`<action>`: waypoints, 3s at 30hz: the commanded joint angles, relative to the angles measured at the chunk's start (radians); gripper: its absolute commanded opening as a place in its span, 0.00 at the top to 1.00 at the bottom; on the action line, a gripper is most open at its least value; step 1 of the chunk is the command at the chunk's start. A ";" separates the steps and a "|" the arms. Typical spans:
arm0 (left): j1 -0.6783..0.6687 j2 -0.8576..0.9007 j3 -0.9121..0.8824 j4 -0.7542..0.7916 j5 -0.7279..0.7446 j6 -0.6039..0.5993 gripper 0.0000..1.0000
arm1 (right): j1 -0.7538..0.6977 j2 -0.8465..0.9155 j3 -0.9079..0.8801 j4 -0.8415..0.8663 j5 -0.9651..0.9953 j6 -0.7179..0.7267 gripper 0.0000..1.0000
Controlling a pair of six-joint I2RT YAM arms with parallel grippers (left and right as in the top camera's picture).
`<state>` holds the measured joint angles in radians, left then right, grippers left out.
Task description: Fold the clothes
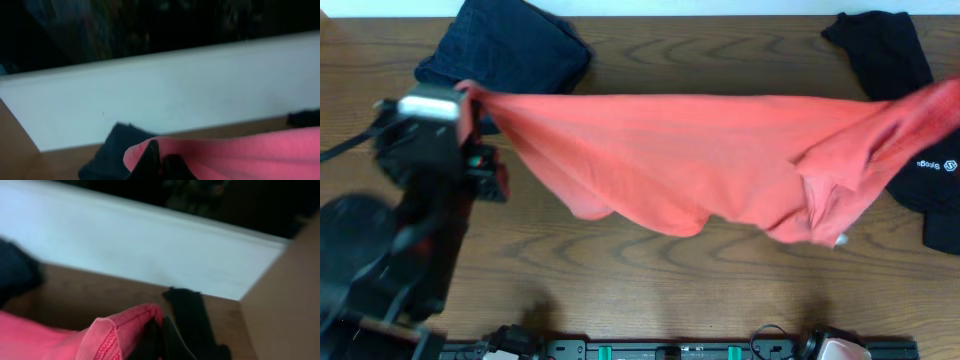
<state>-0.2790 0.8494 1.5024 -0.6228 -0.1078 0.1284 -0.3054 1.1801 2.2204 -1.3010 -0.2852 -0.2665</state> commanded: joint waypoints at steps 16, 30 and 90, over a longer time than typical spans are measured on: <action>-0.003 0.056 0.096 -0.121 -0.017 0.033 0.94 | -0.013 0.114 0.041 -0.311 -0.414 -0.698 0.99; -0.003 0.296 0.096 -0.129 -0.016 0.046 0.94 | -0.013 0.359 0.041 -0.273 -0.233 -0.295 0.99; -0.003 0.851 0.076 -0.103 -0.016 -0.040 0.94 | 0.217 1.345 0.303 -0.291 0.024 0.126 0.63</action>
<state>-0.2790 1.7000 1.5803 -0.7284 -0.1120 0.1009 -0.1276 2.5366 2.5446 -1.5620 -0.3943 -0.1875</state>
